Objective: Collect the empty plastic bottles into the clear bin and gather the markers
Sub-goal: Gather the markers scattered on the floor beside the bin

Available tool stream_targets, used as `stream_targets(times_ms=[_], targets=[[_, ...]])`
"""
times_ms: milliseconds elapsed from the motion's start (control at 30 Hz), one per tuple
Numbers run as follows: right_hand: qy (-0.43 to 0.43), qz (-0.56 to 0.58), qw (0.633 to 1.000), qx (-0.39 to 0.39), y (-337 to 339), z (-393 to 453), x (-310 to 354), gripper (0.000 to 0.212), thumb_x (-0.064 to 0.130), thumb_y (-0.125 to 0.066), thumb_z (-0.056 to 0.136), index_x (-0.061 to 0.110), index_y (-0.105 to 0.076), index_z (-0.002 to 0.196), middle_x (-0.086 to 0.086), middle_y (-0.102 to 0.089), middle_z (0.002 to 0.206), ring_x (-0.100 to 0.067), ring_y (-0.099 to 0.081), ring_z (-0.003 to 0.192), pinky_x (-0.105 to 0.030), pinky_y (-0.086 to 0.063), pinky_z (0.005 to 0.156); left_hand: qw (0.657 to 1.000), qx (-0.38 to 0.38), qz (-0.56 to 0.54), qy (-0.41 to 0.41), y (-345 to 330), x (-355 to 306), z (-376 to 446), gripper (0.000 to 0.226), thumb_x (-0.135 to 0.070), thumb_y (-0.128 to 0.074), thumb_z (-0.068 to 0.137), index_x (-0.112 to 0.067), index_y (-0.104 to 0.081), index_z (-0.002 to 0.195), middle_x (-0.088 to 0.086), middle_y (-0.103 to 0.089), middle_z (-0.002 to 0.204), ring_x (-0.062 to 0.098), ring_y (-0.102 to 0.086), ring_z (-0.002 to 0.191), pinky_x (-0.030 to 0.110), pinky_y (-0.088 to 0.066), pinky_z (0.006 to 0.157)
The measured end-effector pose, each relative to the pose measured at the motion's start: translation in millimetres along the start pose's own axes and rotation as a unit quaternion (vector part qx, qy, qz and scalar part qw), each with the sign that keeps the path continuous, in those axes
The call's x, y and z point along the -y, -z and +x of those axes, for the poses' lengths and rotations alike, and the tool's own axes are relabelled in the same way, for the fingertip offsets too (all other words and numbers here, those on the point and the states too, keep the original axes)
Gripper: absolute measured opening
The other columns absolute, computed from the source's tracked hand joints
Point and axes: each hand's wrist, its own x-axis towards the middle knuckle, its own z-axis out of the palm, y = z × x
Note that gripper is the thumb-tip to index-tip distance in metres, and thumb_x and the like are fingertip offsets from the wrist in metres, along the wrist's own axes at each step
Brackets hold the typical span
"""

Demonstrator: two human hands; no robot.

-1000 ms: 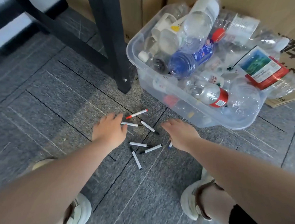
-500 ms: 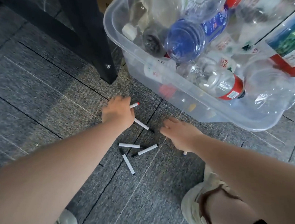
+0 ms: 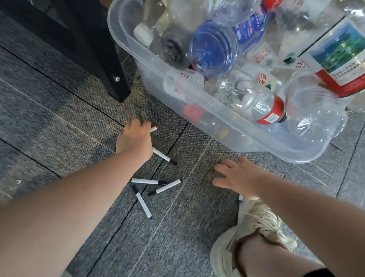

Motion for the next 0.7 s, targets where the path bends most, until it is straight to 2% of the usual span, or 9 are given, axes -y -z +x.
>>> stream_targets(times_ms=[100,267,433,567,633,700], targets=[[0.001,-0.022,1.0,0.0,2,1,-1,0.075,0.013,-0.064,0.086,0.029,-0.02,0.144,-0.015,-0.016,0.151,-0.033,-0.022,0.135,-0.049,-0.041,0.094,1.0,-0.004,-0.01,0.004,-1,-2,2,0.046,-0.007,-0.064,0.085,-0.008,-0.047,0.128,0.014,-0.045,0.118,0.032,-0.048,0.109,0.041,-0.049,0.076],[-0.011,-0.029,0.999,-0.017,-4,9,1,0.062,0.017,-0.062,0.089,0.023,-0.027,0.14,-0.015,-0.027,0.144,-0.031,-0.028,0.129,-0.045,-0.041,0.088,1.0,-0.002,-0.008,0.006,-1,-9,2,0.03,0.0,-0.061,0.084,-0.001,-0.053,0.113,0.015,-0.047,0.109,0.03,-0.048,0.103,0.04,-0.047,0.075],[-0.024,-0.008,0.998,-0.054,1,3,-6,0.056,0.013,-0.058,0.09,0.019,-0.03,0.138,-0.013,-0.038,0.134,-0.029,-0.035,0.122,-0.045,-0.043,0.093,0.998,-0.038,-0.058,0.007,-4,-10,2,0.032,0.0,-0.055,0.089,0.003,-0.047,0.12,0.019,-0.052,0.111,0.031,-0.051,0.102,0.037,-0.042,0.072],[-0.04,0.031,0.994,-0.1,5,-5,-9,0.045,0.006,-0.053,0.091,0.016,-0.037,0.131,-0.01,-0.045,0.126,-0.027,-0.04,0.117,-0.04,-0.045,0.092,0.994,-0.046,-0.099,0.0,3,-14,-2,0.033,0.0,-0.054,0.089,0.004,-0.043,0.12,0.02,-0.054,0.108,0.032,-0.055,0.094,0.039,-0.045,0.071],[-0.04,0.037,0.994,-0.091,3,-9,-6,0.043,0.005,-0.052,0.092,0.015,-0.038,0.132,-0.011,-0.047,0.124,-0.027,-0.043,0.116,-0.038,-0.045,0.089,0.992,-0.034,-0.121,-0.003,8,-16,-6,0.032,0.0,-0.053,0.09,0.003,-0.041,0.12,0.02,-0.054,0.108,0.031,-0.057,0.091,0.039,-0.048,0.069],[-0.041,0.031,0.997,-0.05,-5,-12,-4,0.045,0.007,-0.056,0.091,0.013,-0.042,0.132,-0.011,-0.051,0.123,-0.028,-0.045,0.117,-0.037,-0.046,0.09,0.991,-0.024,-0.133,-0.015,12,-19,-10,0.033,0.0,-0.052,0.092,0.003,-0.039,0.122,0.019,-0.054,0.106,0.028,-0.056,0.084,0.036,-0.044,0.063]])
